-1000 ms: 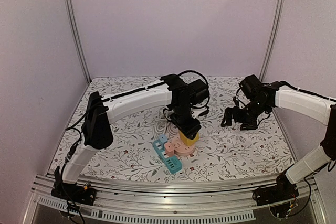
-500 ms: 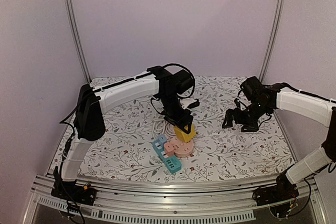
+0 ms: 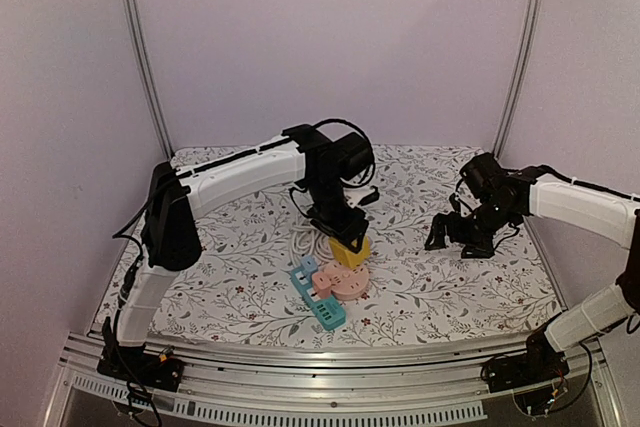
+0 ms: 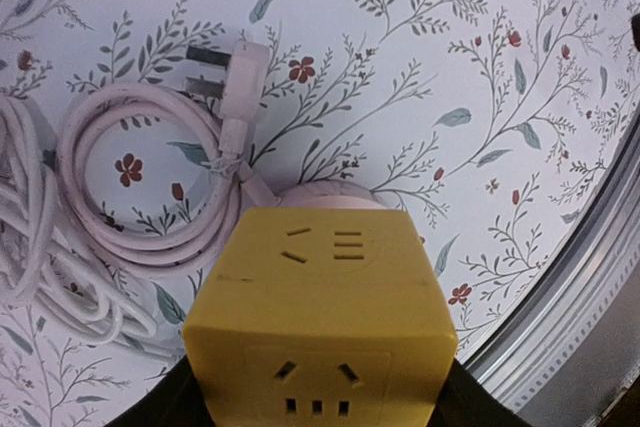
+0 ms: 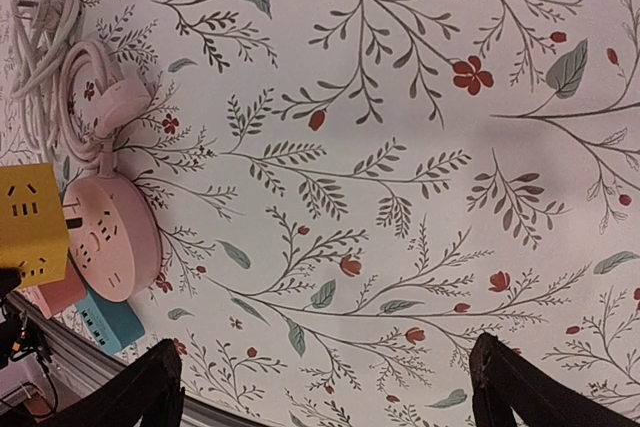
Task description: Insert the plug
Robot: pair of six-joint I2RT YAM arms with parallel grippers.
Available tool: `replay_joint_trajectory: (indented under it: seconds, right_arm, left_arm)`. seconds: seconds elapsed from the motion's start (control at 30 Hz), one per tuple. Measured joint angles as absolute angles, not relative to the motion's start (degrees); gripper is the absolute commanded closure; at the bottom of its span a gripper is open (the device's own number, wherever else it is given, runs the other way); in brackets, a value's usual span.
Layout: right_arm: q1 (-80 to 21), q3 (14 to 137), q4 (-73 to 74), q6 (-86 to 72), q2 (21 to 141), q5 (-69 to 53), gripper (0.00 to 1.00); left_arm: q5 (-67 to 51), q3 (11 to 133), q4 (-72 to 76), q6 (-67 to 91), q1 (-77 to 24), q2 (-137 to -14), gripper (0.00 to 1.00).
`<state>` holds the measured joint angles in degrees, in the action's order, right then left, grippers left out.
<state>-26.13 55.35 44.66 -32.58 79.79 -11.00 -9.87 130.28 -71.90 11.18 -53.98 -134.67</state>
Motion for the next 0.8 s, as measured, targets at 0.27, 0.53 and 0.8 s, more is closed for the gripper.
replay_joint_trajectory:
  seconds: [0.27, 0.53, 0.8]
  right_arm:
    - [-26.13, 53.93, 44.01, -32.8, 78.65, -11.05, 0.01]
    - [-26.13, 53.34, 43.59, -33.1, 77.97, -11.05, 0.01]
    - [-26.13, 52.29, 43.44, -33.28, 77.08, -11.05, 0.01]
  left_arm:
    - [-9.89, 130.45, -72.12, 11.18, -54.41, -134.69, 1.0]
    - [-11.14, 130.47, -72.05, 11.18, -55.96, -135.74, 1.0]
    - [-10.72, 130.52, -72.05, 11.16, -56.03, -135.94, 1.0]
